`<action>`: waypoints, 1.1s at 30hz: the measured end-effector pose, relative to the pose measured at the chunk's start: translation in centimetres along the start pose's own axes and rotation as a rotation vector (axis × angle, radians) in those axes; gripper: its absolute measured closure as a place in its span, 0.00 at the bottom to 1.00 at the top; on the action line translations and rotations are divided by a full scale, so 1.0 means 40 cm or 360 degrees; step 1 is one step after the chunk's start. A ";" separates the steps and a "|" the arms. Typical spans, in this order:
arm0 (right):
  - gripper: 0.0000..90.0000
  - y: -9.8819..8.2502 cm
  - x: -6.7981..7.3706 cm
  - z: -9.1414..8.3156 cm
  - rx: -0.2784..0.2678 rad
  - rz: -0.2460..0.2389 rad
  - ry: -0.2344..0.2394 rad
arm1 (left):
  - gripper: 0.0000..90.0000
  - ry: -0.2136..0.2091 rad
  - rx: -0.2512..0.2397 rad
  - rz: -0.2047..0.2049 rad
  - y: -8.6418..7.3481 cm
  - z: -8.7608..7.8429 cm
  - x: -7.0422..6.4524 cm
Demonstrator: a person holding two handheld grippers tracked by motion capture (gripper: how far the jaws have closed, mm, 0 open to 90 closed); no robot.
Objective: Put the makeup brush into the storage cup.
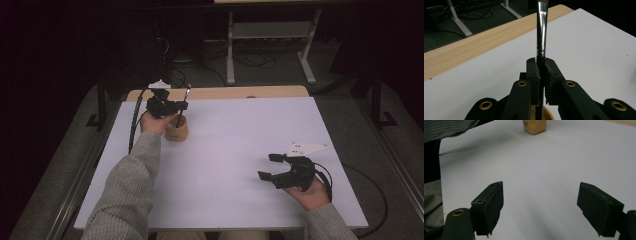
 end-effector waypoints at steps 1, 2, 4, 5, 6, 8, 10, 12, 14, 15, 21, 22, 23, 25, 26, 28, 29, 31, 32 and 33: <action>0.22 0.000 0.000 0.000 0.0000 0.0000 0.0000 | 0.92 0.0000 0.0000 0.0000 0.000 0.000 0.000; 0.22 0.000 0.000 0.000 -0.0001 0.0000 0.0001 | 0.92 0.0007 -0.0011 -0.0005 -0.001 -0.001 -0.001; 0.22 0.000 0.001 0.000 0.0000 0.0004 0.0004 | 0.92 0.0007 -0.0021 0.0002 -0.003 -0.002 -0.004; 0.22 0.000 0.002 0.001 0.0000 0.0002 0.0005 | 0.92 0.0003 -0.0023 0.0002 -0.003 -0.002 -0.006; 0.22 0.000 0.002 0.001 0.0000 -0.0003 0.0008 | 0.92 0.0001 -0.0023 0.0004 -0.004 -0.002 -0.007; 0.22 0.000 0.003 0.002 0.0000 -0.0005 0.0011 | 0.92 0.0002 -0.0022 0.0007 -0.006 -0.002 -0.009; 0.22 0.000 0.003 0.002 0.0000 -0.0005 0.0011 | 0.92 -0.0001 -0.0022 0.0005 -0.006 -0.002 -0.010; 0.22 0.001 0.004 0.001 -0.0004 -0.0001 0.0012 | 0.92 -0.0003 -0.0016 0.0011 -0.009 -0.003 -0.011; 0.22 0.001 0.004 0.001 -0.0006 -0.0001 0.0012 | 0.92 -0.0006 -0.0012 0.0011 -0.010 -0.003 -0.011; 0.22 0.002 0.005 0.001 -0.0010 0.0003 0.0018 | 0.92 -0.0009 -0.0006 0.0019 -0.012 -0.003 -0.012; 0.22 0.002 0.006 0.002 -0.0009 0.0006 0.0027 | 0.92 -0.0009 0.0014 0.0026 -0.019 0.001 -0.012; 0.22 0.002 0.006 0.002 -0.0009 0.0007 0.0026 | 0.92 -0.0009 0.0021 0.0028 -0.020 0.002 -0.012; 0.22 0.002 0.006 0.002 -0.0009 0.0007 0.0027 | 0.92 -0.0007 0.0025 0.0032 -0.022 0.002 -0.012; 0.22 0.002 0.006 0.002 -0.0011 0.0008 0.0027 | 0.92 -0.0002 0.0029 0.0038 -0.025 0.003 -0.012; 0.22 0.002 0.006 0.002 -0.0011 0.0008 0.0028 | 0.91 -0.0002 0.0029 0.0038 -0.025 0.003 -0.012; 0.22 0.002 0.006 0.002 -0.0013 0.0009 0.0029 | 0.91 0.0010 0.0050 0.0061 -0.030 0.001 -0.012; 0.22 0.002 0.006 0.002 -0.0012 0.0008 0.0029 | 0.91 0.0011 0.0052 0.0063 -0.030 0.000 -0.011; 0.22 0.002 0.006 0.002 -0.0011 0.0008 0.0030 | 0.92 0.0009 0.0057 0.0063 -0.031 0.000 -0.011; 0.22 0.002 0.007 0.002 -0.0011 0.0007 0.0031 | 0.92 0.0006 0.0066 0.0067 -0.033 -0.001 -0.012; 0.22 0.002 0.007 0.002 -0.0011 0.0007 0.0032 | 0.92 0.0007 0.0080 0.0074 -0.035 0.000 -0.012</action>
Point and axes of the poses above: each handheld gripper's, and its own axes: z roughly forward along the jaws, y roughly out of its top, x roughly to its left, the point moved 7 cm from there along z, roughly forward along the jaws, and after that the axes turned 15 degrees about -x, right-handed, at the moved point
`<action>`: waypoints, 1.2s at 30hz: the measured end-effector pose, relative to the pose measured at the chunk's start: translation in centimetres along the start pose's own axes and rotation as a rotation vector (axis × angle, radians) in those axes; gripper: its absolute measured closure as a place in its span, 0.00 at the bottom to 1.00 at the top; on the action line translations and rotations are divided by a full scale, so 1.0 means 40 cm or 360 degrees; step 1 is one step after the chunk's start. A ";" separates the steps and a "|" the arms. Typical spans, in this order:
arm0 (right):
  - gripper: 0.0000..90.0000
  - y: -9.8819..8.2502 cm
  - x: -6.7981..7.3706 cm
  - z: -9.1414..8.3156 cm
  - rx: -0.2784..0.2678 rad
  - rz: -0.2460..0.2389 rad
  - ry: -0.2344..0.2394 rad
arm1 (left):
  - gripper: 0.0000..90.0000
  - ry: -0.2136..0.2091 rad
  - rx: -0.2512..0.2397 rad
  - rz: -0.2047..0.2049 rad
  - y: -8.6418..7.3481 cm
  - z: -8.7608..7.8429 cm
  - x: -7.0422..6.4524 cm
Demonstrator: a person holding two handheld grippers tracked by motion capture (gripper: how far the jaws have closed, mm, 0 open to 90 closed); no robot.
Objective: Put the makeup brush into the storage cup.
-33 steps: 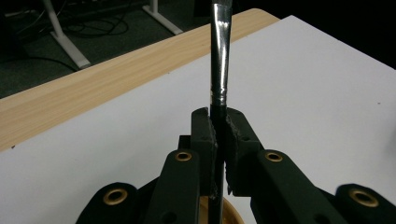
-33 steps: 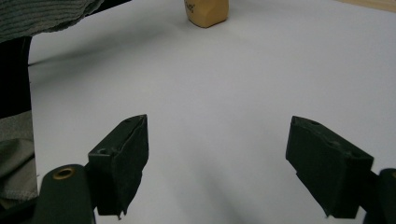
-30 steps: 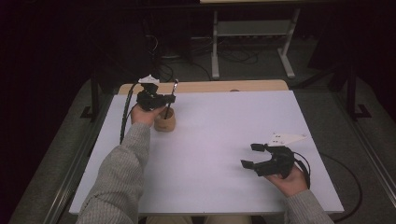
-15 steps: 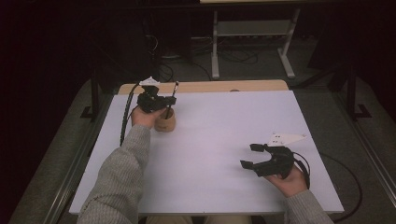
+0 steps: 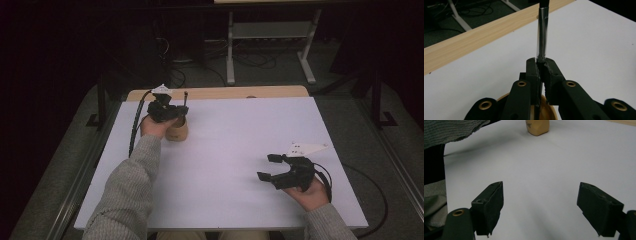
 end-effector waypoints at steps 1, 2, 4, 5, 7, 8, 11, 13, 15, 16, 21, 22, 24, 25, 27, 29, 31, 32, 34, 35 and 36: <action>0.22 0.000 0.000 0.000 0.0000 -0.0001 0.0000 | 0.92 0.0000 0.0014 0.0008 -0.002 0.000 0.000; 0.22 0.000 0.000 0.000 -0.0001 0.0000 0.0001 | 0.92 0.0000 0.0019 0.0005 -0.004 0.001 -0.001; 0.22 0.000 0.001 0.000 -0.0002 0.0002 0.0002 | 0.85 0.0021 0.0040 0.0023 -0.006 0.002 -0.001; 0.22 0.001 0.001 0.000 -0.0003 0.0002 0.0003 | 0.80 0.0028 0.0047 0.0026 -0.006 0.002 -0.002; 0.22 0.001 0.001 0.000 -0.0005 0.0002 0.0003 | 0.80 0.0032 0.0047 0.0037 -0.005 0.002 -0.004; 0.22 0.001 0.001 0.000 -0.0006 0.0003 0.0004 | 0.79 0.0041 0.0050 0.0040 -0.005 0.001 -0.004; 0.22 0.002 0.002 0.000 -0.0006 0.0002 0.0002 | 0.77 0.0045 0.0046 0.0038 -0.002 -0.002 -0.004; 0.22 0.002 0.001 -0.001 -0.0007 0.0005 0.0000 | 0.75 0.0041 0.0050 0.0045 0.001 -0.007 -0.006; 0.22 0.003 -0.002 -0.002 -0.0011 0.0009 -0.0007 | 0.74 0.0044 0.0049 0.0045 0.003 -0.010 -0.008; 0.22 0.003 -0.002 -0.002 -0.0011 0.0009 -0.0007 | 0.73 0.0044 0.0049 0.0045 0.003 -0.010 -0.008; 0.22 0.005 -0.013 -0.010 -0.0021 0.0008 -0.0038 | 0.71 0.0043 0.0062 0.0057 0.003 -0.020 -0.016; 0.22 0.005 -0.014 -0.012 -0.0022 0.0010 -0.0045 | 0.71 0.0043 0.0061 0.0069 0.004 -0.023 -0.018; 0.22 0.006 -0.016 -0.014 -0.0024 0.0004 -0.0056 | 0.70 0.0040 0.0051 0.0061 0.007 -0.027 -0.022; 0.22 0.006 -0.016 -0.014 -0.0023 0.0001 -0.0060 | 0.70 0.0041 0.0053 0.0063 0.008 -0.030 -0.023; 0.21 0.006 -0.016 -0.015 -0.0022 0.0000 -0.0064 | 0.70 0.0041 0.0053 0.0057 0.008 -0.032 -0.024; 0.21 0.006 -0.018 -0.014 -0.0020 -0.0004 -0.0069 | 0.69 0.0037 0.0048 0.0055 0.009 -0.041 -0.027; 0.21 0.005 -0.019 -0.014 -0.0021 -0.0002 -0.0076 | 0.69 0.0034 0.0045 0.0054 0.008 -0.048 -0.030; 0.21 0.005 -0.020 -0.014 -0.0019 -0.0004 -0.0079 | 0.69 0.0033 0.0041 0.0045 0.008 -0.051 -0.030; 0.21 0.004 -0.021 -0.014 -0.0013 0.0001 -0.0088 | 0.68 0.0028 0.0044 0.0034 0.005 -0.056 -0.030; 0.21 0.004 -0.022 -0.014 -0.0012 0.0000 -0.0092 | 0.68 0.0025 0.0041 0.0034 0.005 -0.059 -0.031; 0.21 0.004 -0.023 -0.014 -0.0012 -0.0001 -0.0097 | 0.68 0.0022 0.0041 0.0031 0.004 -0.061 -0.032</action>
Point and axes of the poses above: each handheld gripper's, and its own axes: z roughly forward along the jaws, y roughly out of its top, x roughly to its left, the point moved 7 cm from there along z, roughly forward along the jaws, and after that the axes turned 15 degrees about -x, right-handed, at the moved point
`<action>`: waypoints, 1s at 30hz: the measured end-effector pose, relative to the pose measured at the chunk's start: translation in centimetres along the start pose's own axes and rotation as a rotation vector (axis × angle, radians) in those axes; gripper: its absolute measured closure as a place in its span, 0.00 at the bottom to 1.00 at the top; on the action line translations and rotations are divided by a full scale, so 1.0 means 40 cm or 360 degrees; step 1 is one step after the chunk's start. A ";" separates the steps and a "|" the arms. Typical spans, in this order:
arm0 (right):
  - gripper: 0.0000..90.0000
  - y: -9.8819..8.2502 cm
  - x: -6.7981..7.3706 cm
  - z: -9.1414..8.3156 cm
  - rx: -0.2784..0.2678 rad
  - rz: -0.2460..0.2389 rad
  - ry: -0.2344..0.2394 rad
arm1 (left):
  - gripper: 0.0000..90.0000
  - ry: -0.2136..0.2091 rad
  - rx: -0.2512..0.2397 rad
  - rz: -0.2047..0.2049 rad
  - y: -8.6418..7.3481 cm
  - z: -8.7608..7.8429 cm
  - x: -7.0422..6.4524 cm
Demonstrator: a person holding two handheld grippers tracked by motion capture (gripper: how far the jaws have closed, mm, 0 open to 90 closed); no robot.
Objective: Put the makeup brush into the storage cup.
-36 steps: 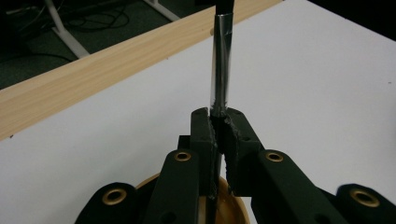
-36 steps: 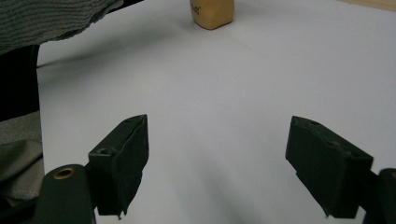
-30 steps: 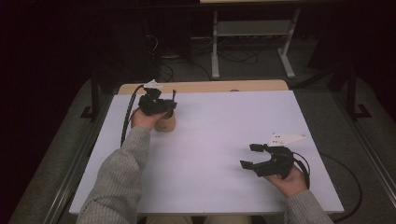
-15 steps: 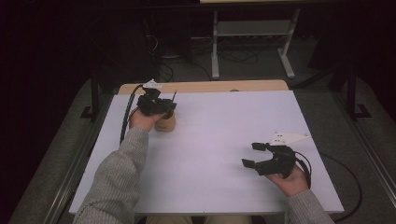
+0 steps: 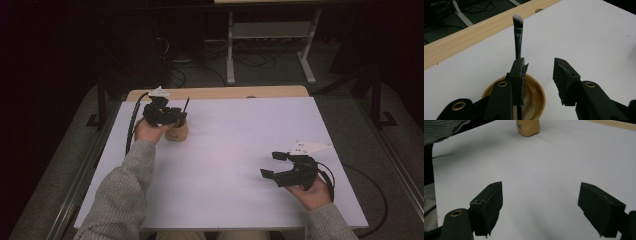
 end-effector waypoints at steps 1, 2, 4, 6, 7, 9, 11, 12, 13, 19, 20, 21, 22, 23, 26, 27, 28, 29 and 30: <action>0.21 0.000 -0.001 0.000 0.0003 -0.0002 -0.0005 | 0.68 0.0000 0.0000 0.0000 0.000 0.000 0.000; 0.21 -0.001 -0.002 -0.001 0.0006 -0.0003 -0.0010 | 0.68 0.0000 -0.0004 0.0002 0.001 -0.004 -0.001; 0.21 0.000 -0.006 -0.002 0.0001 -0.0007 -0.0023 | 0.67 -0.0006 -0.0007 0.0001 0.002 -0.008 -0.004; 0.21 0.001 -0.008 -0.001 -0.0001 0.0000 -0.0032 | 0.67 -0.0011 -0.0009 0.0011 0.003 -0.013 -0.007; 0.21 0.000 -0.010 -0.001 0.0002 0.0003 -0.0036 | 0.67 -0.0012 -0.0016 0.0005 0.004 -0.015 -0.010; 0.21 -0.002 -0.013 0.000 0.0011 -0.0006 -0.0047 | 0.67 -0.0017 -0.0014 0.0006 0.004 -0.021 -0.011; 0.21 -0.003 -0.014 0.002 0.0016 -0.0011 -0.0053 | 0.67 -0.0013 -0.0015 -0.0002 0.003 -0.026 -0.011; 0.21 -0.003 -0.014 0.001 0.0017 -0.0014 -0.0055 | 0.66 -0.0013 -0.0015 -0.0002 0.003 -0.026 -0.011; 0.21 -0.003 -0.015 0.001 0.0018 -0.0018 -0.0057 | 0.66 -0.0010 -0.0021 -0.0010 0.003 -0.028 -0.012; 0.21 -0.006 -0.018 -0.004 0.0026 -0.0019 -0.0071 | 0.62 -0.0005 -0.0015 -0.0009 -0.004 -0.036 -0.025; 0.21 -0.007 -0.018 -0.005 0.0028 -0.0021 -0.0074 | 0.62 -0.0005 -0.0015 -0.0009 -0.004 -0.036 -0.025; 0.21 -0.007 -0.020 -0.005 0.0029 -0.0023 -0.0079 | 0.62 -0.0009 -0.0011 0.0000 -0.005 -0.040 -0.030; 0.21 -0.008 -0.022 -0.006 0.0028 -0.0027 -0.0084 | 0.61 -0.0011 -0.0013 -0.0003 -0.005 -0.040 -0.033; 0.21 -0.008 -0.022 -0.006 0.0028 -0.0027 -0.0084 | 0.61 -0.0011 -0.0013 -0.0003 -0.005 -0.040 -0.033; 0.21 -0.010 -0.026 -0.008 0.0036 -0.0028 -0.0099 | 0.61 -0.0021 -0.0007 -0.0005 -0.009 -0.040 -0.041; 0.21 -0.011 -0.027 -0.009 0.0037 -0.0031 -0.0105 | 0.61 -0.0022 -0.0007 -0.0010 -0.010 -0.040 -0.043; 0.21 -0.011 -0.028 -0.009 0.0037 -0.0032 -0.0107 | 0.60 -0.0023 -0.0006 -0.0009 -0.012 -0.039 -0.045; 0.21 -0.011 -0.028 -0.009 0.0034 -0.0030 -0.0108 | 0.60 -0.0027 0.0000 -0.0009 -0.014 -0.039 -0.047; 0.21 -0.011 -0.028 -0.009 0.0033 -0.0032 -0.0108 | 0.60 -0.0028 0.0008 -0.0003 -0.015 -0.039 -0.048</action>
Point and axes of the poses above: each handheld gripper's, and its own axes: z roughly forward along the jaws, y roughly out of its top, x roughly to its left, the point moved 7 cm from there along z, roughly forward along the jaws, and after that the axes turned 15 degrees about -x, right-handed, at the moved point
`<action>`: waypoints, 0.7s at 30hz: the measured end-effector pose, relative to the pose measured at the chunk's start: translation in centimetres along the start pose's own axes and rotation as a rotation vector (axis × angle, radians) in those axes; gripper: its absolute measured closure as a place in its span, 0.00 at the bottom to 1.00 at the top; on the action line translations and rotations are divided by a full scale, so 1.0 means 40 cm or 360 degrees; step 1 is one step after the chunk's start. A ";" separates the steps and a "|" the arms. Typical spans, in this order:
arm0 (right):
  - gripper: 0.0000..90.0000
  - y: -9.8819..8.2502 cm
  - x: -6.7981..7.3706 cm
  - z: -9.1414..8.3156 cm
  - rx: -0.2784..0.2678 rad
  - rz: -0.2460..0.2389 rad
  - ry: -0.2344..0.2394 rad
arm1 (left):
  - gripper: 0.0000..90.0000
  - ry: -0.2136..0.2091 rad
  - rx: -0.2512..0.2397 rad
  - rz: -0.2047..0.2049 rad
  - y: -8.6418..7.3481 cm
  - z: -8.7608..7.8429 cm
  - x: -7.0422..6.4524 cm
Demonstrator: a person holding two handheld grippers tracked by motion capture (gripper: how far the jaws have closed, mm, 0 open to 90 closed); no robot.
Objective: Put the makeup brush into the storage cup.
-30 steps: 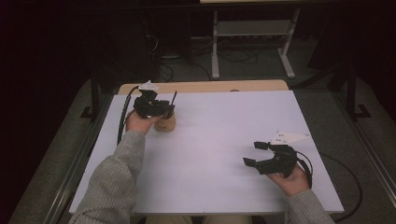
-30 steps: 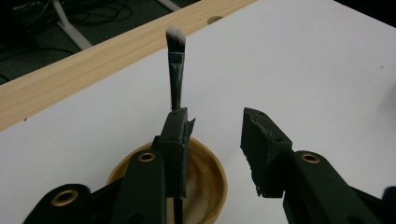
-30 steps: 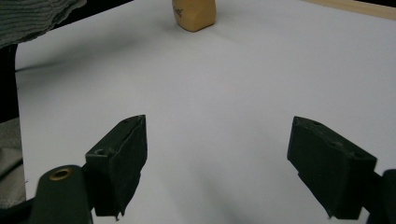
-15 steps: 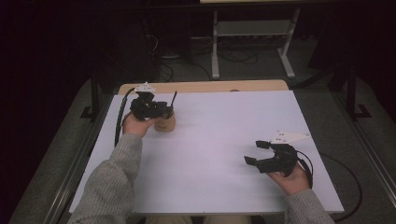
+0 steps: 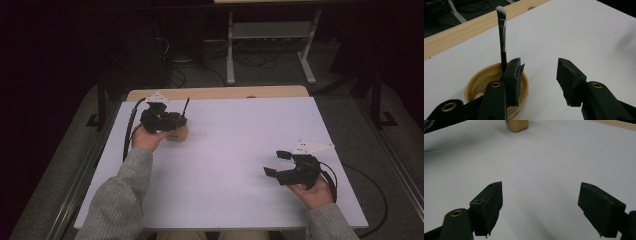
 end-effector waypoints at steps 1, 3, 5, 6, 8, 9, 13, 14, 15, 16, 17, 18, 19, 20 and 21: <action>0.21 0.000 0.000 -0.001 0.0000 -0.0001 -0.0002 | 0.60 0.0000 0.0000 0.0000 0.000 0.000 0.000; 0.21 0.000 0.000 -0.002 -0.0003 0.0002 -0.0004 | 0.58 -0.0011 0.0003 -0.0007 -0.002 0.000 -0.007; 0.21 0.001 0.001 -0.004 -0.0006 -0.0001 -0.0006 | 0.56 -0.0015 0.0009 -0.0008 -0.003 0.000 -0.009; 0.21 0.001 0.001 -0.004 -0.0006 -0.0001 -0.0006 | 0.56 -0.0019 0.0011 -0.0008 -0.003 0.000 -0.011; 0.21 0.002 0.000 -0.007 -0.0011 -0.0004 -0.0011 | 0.56 -0.0019 0.0009 -0.0005 -0.004 -0.002 -0.016; 0.21 0.002 0.000 -0.007 -0.0011 -0.0004 -0.0011 | 0.55 -0.0019 0.0009 -0.0005 -0.004 -0.002 -0.016; 0.21 0.003 0.001 -0.011 -0.0011 -0.0009 -0.0022 | 0.54 -0.0029 0.0008 -0.0007 -0.005 -0.006 -0.026; 0.21 0.003 0.000 -0.012 -0.0009 -0.0012 -0.0025 | 0.54 -0.0029 0.0008 -0.0007 -0.005 -0.006 -0.026; 0.21 0.003 -0.001 -0.012 -0.0009 -0.0015 -0.0029 | 0.54 -0.0033 0.0009 -0.0006 -0.005 -0.008 -0.030; 0.21 0.003 -0.002 -0.013 -0.0010 -0.0014 -0.0032 | 0.53 -0.0034 0.0008 -0.0005 -0.005 -0.009 -0.032; 0.21 0.003 -0.002 -0.014 -0.0013 -0.0013 -0.0035 | 0.53 -0.0033 0.0001 -0.0005 -0.005 -0.009 -0.034; 0.21 0.004 -0.003 -0.015 -0.0015 -0.0014 -0.0039 | 0.52 -0.0032 0.0004 -0.0004 -0.005 -0.010 -0.036; 0.21 0.004 -0.003 -0.016 -0.0017 -0.0016 -0.0042 | 0.52 -0.0035 0.0003 -0.0004 -0.005 -0.010 -0.037; 0.21 0.005 -0.004 -0.017 -0.0018 -0.0017 -0.0045 | 0.52 -0.0038 -0.0002 -0.0002 -0.005 -0.011 -0.039; 0.21 0.005 -0.005 -0.017 -0.0018 -0.0017 -0.0048 | 0.51 -0.0038 -0.0002 -0.0002 -0.005 -0.011 -0.039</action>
Point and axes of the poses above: each handheld gripper's, and its own axes: z roughly forward along the jaws, y roughly out of its top, x roughly to its left, the point moved 7 cm from there along z, roughly forward along the jaws, and after that the axes turned 15 degrees about -x, right-handed, at the moved point
